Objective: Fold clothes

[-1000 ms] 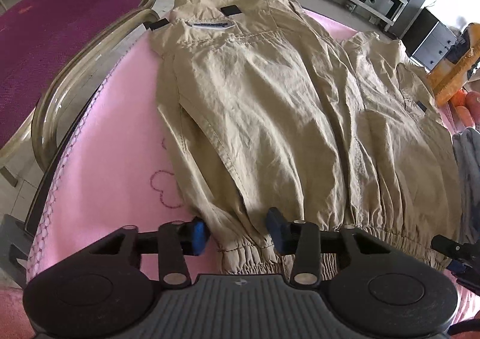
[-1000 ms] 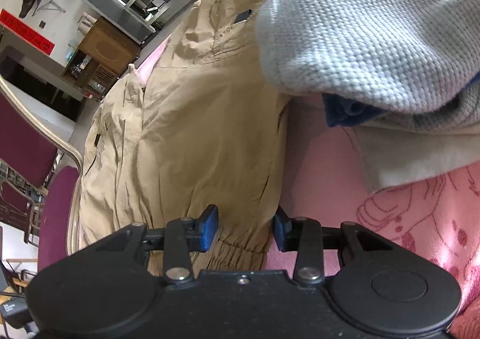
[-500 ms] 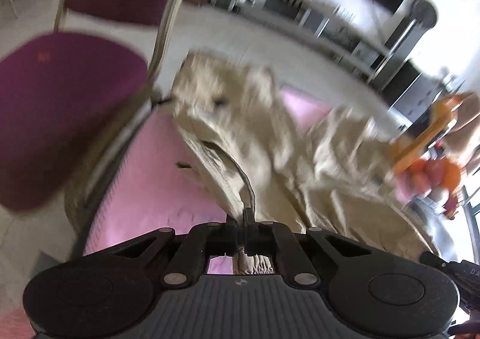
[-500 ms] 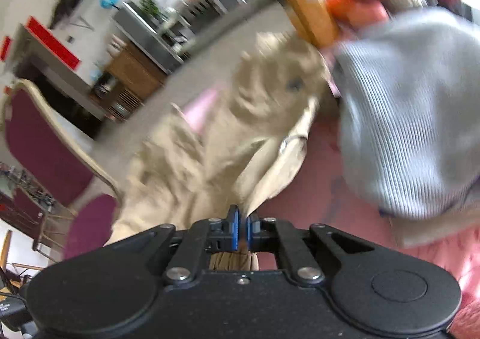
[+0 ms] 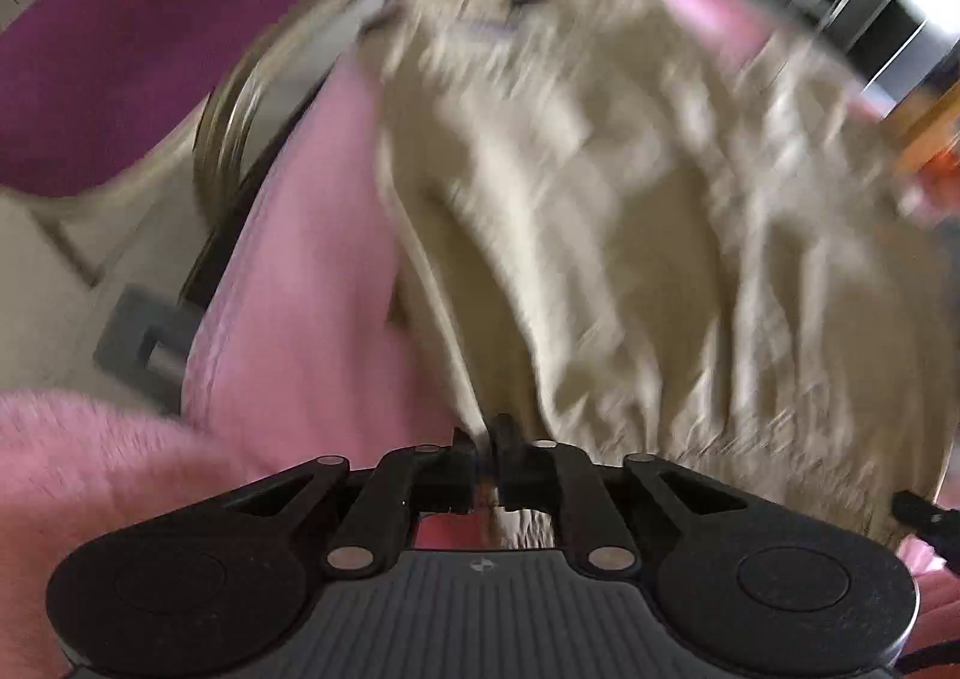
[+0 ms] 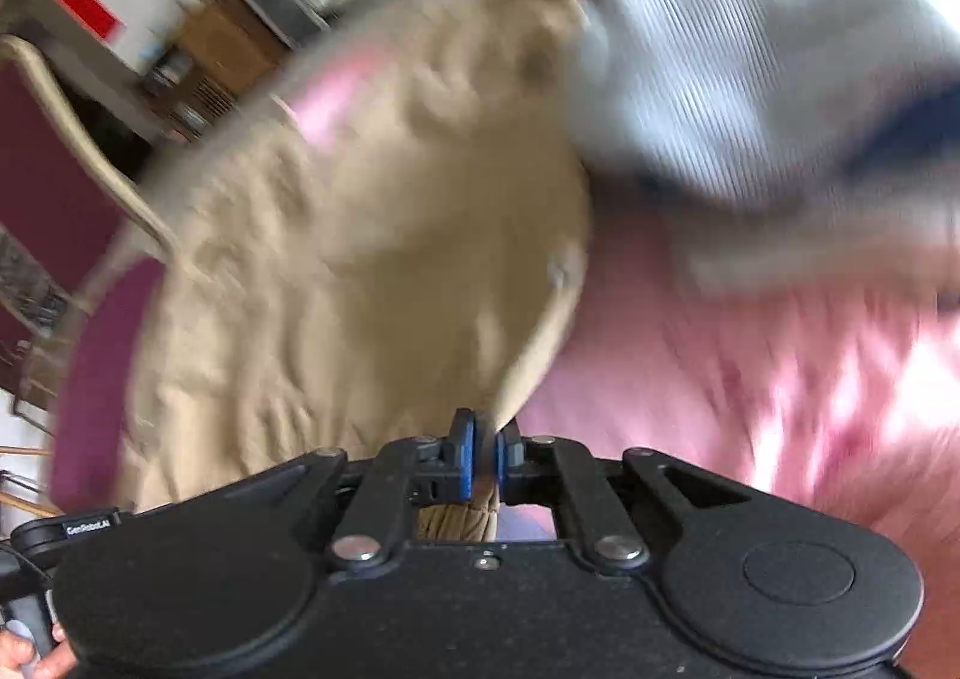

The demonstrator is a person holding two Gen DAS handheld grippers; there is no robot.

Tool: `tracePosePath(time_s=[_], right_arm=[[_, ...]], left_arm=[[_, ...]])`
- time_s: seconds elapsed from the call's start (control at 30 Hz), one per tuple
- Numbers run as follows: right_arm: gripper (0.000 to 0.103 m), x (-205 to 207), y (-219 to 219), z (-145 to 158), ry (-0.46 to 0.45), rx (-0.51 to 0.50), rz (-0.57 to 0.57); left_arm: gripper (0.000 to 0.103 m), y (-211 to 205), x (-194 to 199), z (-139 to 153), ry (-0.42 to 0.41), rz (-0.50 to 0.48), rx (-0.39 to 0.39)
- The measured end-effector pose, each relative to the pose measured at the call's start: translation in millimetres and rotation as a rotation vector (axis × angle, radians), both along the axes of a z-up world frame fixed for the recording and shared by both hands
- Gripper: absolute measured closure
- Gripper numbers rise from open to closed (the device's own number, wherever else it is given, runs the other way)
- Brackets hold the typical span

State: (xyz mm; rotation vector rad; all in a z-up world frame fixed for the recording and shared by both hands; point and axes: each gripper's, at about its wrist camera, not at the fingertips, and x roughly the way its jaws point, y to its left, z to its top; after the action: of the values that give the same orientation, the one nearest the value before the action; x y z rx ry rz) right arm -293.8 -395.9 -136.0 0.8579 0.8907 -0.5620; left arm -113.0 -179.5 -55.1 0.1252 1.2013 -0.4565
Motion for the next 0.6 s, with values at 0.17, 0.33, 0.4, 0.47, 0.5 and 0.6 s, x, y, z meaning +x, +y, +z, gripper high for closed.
tracePosePath(time_s=[0.17,0.33,0.4,0.47,0.5,0.6], right_arm=[[0.060,-8.2,-1.0,5.7,0.029,-0.001,-0.016],[0.052,-11.3,-0.9,36.0,-0.033,-0.059,0.009],[0.052,-10.5,-5.7,40.1,-0.064,-0.036,0.013],[0.052,-7.1,-9.6,43.4,-0.094,-0.019,0.024],[0.052,-3.4,-9.0,44.8,-0.105,-0.021,0.038],[0.053,8.6,-6.7,45.0,-0.124,-0.031,0.075]], left_arm=[[0.074,0.6,-4.0,13.8,-0.073,0.005,0.071],[0.073,2.8,-5.5,33.8,-0.164,-0.006,0.070],[0.072,-1.4,-6.9,35.4,-0.164,-0.020,0.053],[0.071,-6.8,-9.7,34.7,-0.157,-0.041,0.038],[0.067,-10.6,-9.4,33.5,-0.153,-0.055,0.033],[0.066,-25.0,-10.6,26.7,-0.143,-0.092,0.025]])
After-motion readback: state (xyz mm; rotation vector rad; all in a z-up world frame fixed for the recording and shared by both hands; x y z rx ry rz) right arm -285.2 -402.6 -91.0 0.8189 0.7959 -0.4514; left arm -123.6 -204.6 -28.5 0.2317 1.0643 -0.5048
